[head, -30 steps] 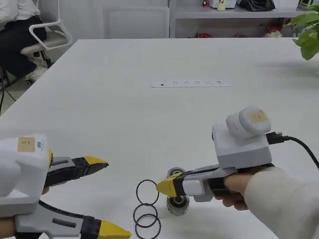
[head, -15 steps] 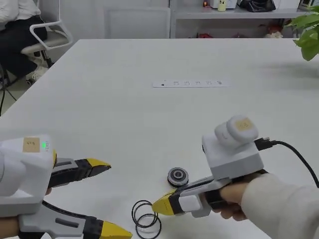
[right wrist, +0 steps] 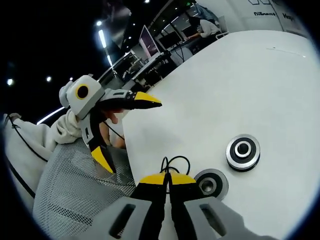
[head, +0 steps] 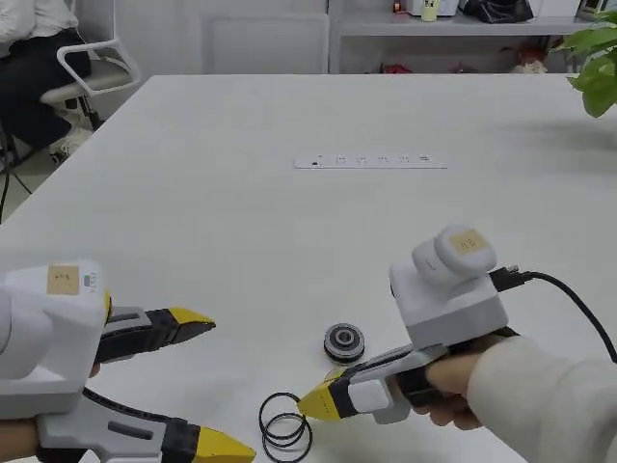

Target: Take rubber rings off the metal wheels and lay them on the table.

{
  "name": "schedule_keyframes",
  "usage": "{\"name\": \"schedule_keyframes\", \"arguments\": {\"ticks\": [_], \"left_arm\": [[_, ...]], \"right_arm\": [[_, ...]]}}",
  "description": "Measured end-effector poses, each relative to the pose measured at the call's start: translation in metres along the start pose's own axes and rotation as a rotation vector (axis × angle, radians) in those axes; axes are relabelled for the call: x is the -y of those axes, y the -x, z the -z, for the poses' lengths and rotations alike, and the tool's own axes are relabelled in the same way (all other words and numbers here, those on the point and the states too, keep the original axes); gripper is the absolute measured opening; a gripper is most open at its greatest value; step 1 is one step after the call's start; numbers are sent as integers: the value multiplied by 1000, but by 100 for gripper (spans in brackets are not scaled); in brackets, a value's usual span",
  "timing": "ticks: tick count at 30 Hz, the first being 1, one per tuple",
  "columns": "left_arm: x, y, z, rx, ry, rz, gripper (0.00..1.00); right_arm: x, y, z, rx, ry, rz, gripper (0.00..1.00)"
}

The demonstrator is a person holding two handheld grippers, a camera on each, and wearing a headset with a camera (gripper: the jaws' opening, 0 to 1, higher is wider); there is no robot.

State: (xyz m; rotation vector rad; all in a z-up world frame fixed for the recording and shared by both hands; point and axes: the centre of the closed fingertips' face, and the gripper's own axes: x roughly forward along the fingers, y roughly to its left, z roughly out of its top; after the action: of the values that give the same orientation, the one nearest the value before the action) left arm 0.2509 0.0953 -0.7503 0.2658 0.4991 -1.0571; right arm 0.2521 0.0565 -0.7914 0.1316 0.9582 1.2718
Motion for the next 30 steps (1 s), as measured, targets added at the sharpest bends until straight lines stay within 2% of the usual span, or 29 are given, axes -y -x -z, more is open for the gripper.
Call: {"name": "schedule_keyframes", "arguments": {"ticks": [13, 22, 30], "left_arm": [[0, 0, 0, 0, -6, 0, 80], [0, -1, 1, -4, -5, 3, 79], [-1, 0, 1, -4, -7, -2, 79]], "right_arm": [[4, -2, 9, -40, 32, 29, 0], [4, -2, 6, -37, 57, 31, 3], [-4, -5, 10, -73, 166, 23, 9]]}}
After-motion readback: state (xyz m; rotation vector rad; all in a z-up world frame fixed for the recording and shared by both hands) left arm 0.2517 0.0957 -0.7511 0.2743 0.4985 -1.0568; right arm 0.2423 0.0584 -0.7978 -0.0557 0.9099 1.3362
